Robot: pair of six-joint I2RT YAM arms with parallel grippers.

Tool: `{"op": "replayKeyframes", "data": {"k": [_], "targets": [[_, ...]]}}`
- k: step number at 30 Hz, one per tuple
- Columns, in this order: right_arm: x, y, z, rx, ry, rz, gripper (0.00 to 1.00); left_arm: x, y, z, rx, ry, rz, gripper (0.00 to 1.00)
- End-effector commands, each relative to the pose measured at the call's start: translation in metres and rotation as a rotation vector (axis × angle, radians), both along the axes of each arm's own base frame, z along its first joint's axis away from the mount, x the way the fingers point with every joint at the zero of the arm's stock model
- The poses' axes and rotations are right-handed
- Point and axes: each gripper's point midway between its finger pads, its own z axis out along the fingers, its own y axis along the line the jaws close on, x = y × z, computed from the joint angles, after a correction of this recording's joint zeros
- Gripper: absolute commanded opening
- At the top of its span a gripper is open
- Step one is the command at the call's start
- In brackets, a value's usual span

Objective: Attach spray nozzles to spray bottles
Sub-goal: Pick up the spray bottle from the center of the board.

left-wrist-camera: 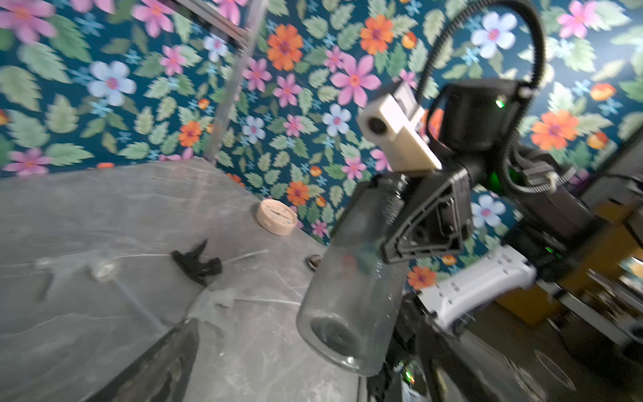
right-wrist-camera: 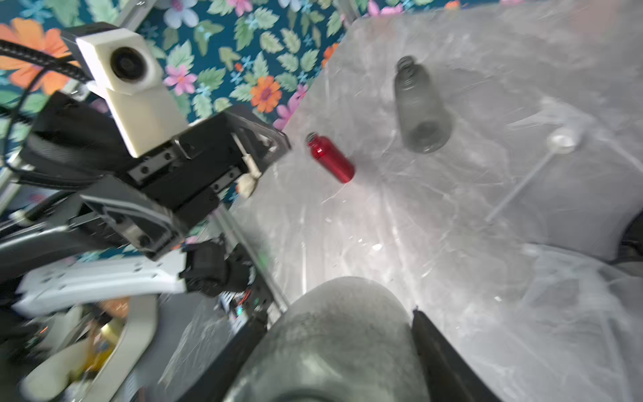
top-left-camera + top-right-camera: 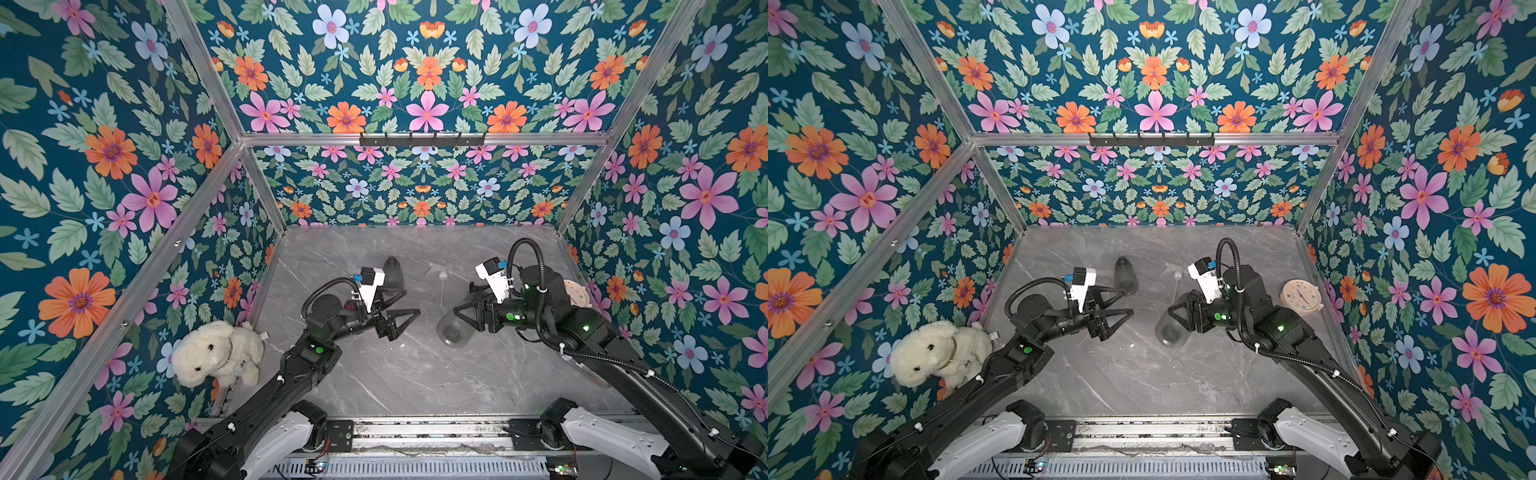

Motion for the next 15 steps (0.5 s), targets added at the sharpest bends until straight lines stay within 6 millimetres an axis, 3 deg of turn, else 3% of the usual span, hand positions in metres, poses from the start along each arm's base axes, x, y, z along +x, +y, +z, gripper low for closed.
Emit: {"op": "replayKeyframes", "data": {"k": [1,3,5,6,7,8,10,15], "targets": [[-0.017,0.001,-0.001,-0.022,0.042,0.088,0.64,-0.014,-0.013,-0.013,0.073,-0.061,-0.041,1.0],[-0.016,-0.001,-0.002,-0.035,0.037,0.079,0.64,-0.006,-0.02,-0.031,0.184,-0.049,0.03,1.0],[-0.016,-0.002,-0.001,-0.037,0.033,0.075,0.64,0.004,-0.023,-0.043,0.286,-0.036,0.089,0.81],[-0.015,-0.002,-0.002,-0.039,0.033,0.074,0.64,0.001,-0.026,-0.044,0.298,-0.058,0.073,0.8],[-0.015,-0.003,-0.002,-0.038,0.034,0.076,0.64,0.0,-0.027,-0.045,0.293,-0.071,0.068,0.84],[-0.015,-0.003,-0.001,-0.034,0.034,0.076,0.64,-0.001,-0.026,-0.043,0.263,-0.092,0.079,0.99],[-0.015,-0.003,-0.002,-0.032,0.037,0.082,0.64,-0.004,-0.022,-0.041,0.204,-0.112,0.102,1.0],[-0.023,0.0,0.003,-0.004,0.05,0.132,0.64,-0.033,-0.034,-0.029,0.179,-0.218,-0.073,1.0]]}}
